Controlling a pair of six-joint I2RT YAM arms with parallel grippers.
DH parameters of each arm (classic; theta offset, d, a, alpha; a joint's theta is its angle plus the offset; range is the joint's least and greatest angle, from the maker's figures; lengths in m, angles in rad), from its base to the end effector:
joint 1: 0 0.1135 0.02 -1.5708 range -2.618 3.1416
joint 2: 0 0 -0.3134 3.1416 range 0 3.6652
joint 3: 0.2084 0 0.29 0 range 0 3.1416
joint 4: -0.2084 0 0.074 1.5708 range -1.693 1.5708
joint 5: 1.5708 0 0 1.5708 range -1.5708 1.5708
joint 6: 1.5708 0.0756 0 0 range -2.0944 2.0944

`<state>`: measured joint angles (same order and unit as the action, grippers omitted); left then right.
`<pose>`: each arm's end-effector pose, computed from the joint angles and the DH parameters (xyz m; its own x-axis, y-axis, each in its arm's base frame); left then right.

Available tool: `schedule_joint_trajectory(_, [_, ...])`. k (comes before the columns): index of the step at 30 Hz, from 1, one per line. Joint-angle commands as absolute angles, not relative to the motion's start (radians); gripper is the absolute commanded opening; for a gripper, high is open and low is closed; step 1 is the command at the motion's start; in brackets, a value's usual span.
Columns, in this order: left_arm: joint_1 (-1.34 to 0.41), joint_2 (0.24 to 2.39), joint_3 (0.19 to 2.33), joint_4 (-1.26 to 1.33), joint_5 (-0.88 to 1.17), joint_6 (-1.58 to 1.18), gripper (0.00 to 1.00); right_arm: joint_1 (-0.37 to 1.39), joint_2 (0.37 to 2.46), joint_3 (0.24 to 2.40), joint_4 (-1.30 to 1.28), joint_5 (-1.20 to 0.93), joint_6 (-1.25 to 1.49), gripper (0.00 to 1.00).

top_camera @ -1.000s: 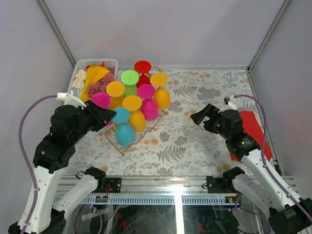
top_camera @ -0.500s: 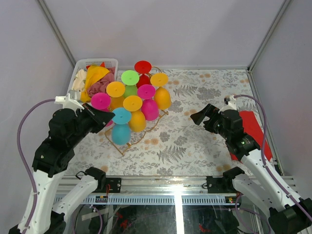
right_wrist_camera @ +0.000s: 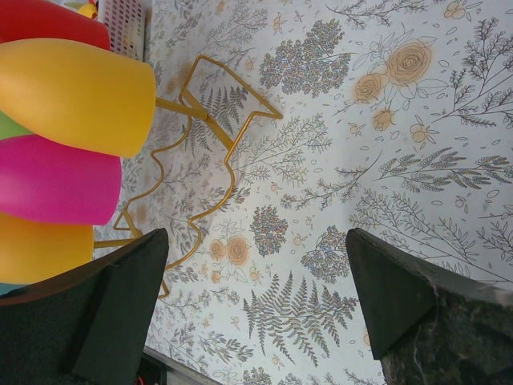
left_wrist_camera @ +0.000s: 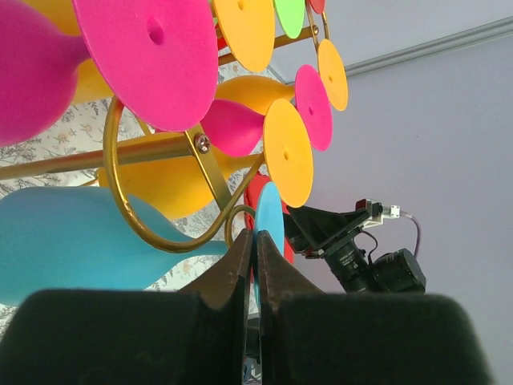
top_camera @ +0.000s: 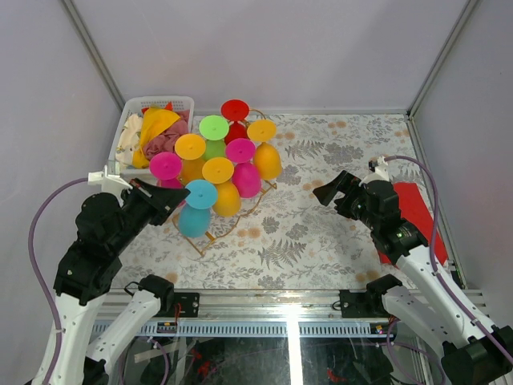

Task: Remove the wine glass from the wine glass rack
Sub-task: Pick up the wine glass from the wine rack.

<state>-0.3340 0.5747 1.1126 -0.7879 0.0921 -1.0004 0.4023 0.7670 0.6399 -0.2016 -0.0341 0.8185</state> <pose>0.1059 -0.0441 0.4438 -0.4718 -0.7234 -0.5040 0.0250 0.5605 -0.8278 0.2060 0.0904 0.3063 -0.5103 0.5759 -0.6387 -0.0708 0.7120 0.6986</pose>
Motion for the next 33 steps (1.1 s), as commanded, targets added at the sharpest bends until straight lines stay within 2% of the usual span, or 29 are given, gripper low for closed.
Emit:
schedule_joint_trajectory(1, [-0.331,0.55,1.099,-0.708,0.137,-1.059,0.0,0.409,0.756,0.645,-0.187,0.002,0.805,0.99])
schedule_joint_trajectory(13, [-0.33,0.516,1.078,-0.673,0.222,-1.095,0.0,0.409,0.747,0.65,-0.191,-0.003,0.806,0.99])
schedule_joint_trajectory(19, [-0.33,0.55,1.114,-0.7,0.374,-0.987,0.0,0.409,0.712,0.648,-0.157,-0.052,0.779,0.99])
schedule_joint_trajectory(27, [-0.329,0.62,1.104,-0.726,0.685,-0.803,0.0,0.41,0.66,0.634,0.056,-0.387,0.784,0.98])
schedule_joint_trajectory(33, [-0.331,0.618,1.094,-0.722,0.725,-0.731,0.0,0.409,0.73,0.643,0.246,-0.699,0.919,0.9])
